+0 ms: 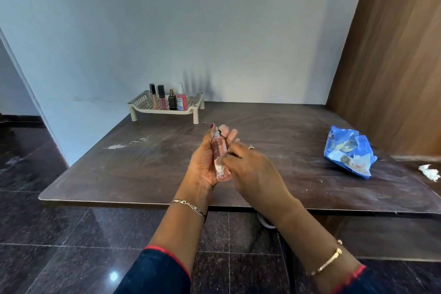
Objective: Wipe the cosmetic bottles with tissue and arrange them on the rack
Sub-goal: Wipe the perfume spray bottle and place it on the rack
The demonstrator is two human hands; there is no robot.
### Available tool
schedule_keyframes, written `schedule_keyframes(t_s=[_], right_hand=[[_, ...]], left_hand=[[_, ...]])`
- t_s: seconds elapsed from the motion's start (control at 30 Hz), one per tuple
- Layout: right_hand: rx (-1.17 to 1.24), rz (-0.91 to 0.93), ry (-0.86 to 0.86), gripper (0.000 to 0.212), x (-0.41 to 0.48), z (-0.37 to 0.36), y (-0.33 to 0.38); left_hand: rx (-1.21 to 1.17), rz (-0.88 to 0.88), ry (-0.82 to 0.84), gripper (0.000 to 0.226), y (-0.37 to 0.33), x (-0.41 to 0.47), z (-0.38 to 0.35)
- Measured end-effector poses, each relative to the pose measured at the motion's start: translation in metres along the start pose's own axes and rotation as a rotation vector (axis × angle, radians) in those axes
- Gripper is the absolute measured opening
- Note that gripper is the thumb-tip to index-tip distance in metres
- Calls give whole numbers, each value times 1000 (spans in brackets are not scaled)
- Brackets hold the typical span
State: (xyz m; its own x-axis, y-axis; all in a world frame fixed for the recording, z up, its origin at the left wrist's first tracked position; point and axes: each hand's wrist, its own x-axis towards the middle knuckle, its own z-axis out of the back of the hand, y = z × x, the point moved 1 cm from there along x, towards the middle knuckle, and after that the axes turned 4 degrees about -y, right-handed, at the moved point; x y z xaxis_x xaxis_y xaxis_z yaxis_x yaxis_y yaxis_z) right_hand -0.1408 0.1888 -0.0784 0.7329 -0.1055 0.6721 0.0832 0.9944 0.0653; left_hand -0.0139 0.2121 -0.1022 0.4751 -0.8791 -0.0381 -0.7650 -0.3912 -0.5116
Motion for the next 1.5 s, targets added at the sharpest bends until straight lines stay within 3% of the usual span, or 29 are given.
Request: schedule_keyframes(t_s=[0.13, 0.33, 0.53, 0.67, 0.73, 0.83, 0.97, 1.07, 1.13, 1.2, 1.3, 1.5], right_hand=[[27, -68, -72, 16, 29, 0, -14], [86, 8, -88, 25, 29, -7, -7], [104, 98, -69, 16, -3, -9, -2], [143, 80, -100, 20, -15, -9, -12], [274, -66, -203, 15, -18, -14, -16], [526, -460, -390, 13, -14, -25, -19], [889, -909, -482, 19, -12, -38, -12], [1127, -1045, -472, 13, -14, -38, -3], [1260, -1126, -453, 21, -14, -39, 0], [1443, -1241, -447, 23, -12, -42, 1], [1725, -1354, -409, 8, -9, -49, 4], [1847, -1426, -277, 13, -13, -53, 0]], left_hand=[[-20, 101, 45, 32, 4, -5, -5], [-60, 45, -49, 38, -4, -6, 1], [-51, -106, -245, 32, -9, 4, 17], [-142, -166, -291, 29, -6, 6, 15], [-201, -198, -315, 29, -7, 6, 13], [-228, -257, -310, 30, -10, 5, 11], [-212, -382, -309, 24, -10, -3, 4], [-187, -475, -303, 20, -10, -10, -1], [-144, -515, -269, 14, -10, -16, -4], [13, -533, -250, 13, -3, -19, -9], [315, -526, -244, 29, 16, -24, -13], [604, -533, -177, 29, 17, -29, -5]])
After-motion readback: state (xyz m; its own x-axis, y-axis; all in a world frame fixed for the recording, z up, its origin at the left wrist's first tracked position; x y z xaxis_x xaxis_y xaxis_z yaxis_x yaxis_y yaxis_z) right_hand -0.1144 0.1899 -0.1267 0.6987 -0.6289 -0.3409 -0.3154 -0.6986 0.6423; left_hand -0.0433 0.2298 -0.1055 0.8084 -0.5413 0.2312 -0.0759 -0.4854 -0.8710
